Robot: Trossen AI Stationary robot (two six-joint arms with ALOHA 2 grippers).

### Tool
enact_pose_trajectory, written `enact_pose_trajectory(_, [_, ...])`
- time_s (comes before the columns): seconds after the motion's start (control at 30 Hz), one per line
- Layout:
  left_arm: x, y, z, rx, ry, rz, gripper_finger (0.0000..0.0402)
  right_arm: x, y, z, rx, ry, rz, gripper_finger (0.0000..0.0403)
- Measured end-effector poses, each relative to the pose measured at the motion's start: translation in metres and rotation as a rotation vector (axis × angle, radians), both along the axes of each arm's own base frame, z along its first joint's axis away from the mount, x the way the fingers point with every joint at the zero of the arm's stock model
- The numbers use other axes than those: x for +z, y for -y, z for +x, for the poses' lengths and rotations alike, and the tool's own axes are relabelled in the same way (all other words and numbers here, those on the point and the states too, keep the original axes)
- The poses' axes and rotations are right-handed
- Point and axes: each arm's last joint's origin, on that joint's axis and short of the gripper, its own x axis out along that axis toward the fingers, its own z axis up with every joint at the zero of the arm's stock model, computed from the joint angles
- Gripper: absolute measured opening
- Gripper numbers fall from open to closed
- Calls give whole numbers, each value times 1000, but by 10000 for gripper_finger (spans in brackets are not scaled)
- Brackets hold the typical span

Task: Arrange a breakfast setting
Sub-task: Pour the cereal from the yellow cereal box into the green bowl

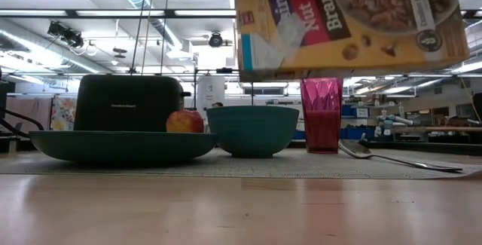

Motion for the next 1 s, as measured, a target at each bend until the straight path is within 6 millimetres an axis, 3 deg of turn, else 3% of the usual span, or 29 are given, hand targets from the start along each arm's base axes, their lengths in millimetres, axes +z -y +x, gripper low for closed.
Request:
enact_pose_trajectory(0.47, [0,0,0,-3,-4,10,302,-8,-3,29,9,-127,-85,204])
enact_pose_trajectory(1.0, [-3,-2,-7,-3,-44,20,302,24,-6,50,39,-215,-223,201])
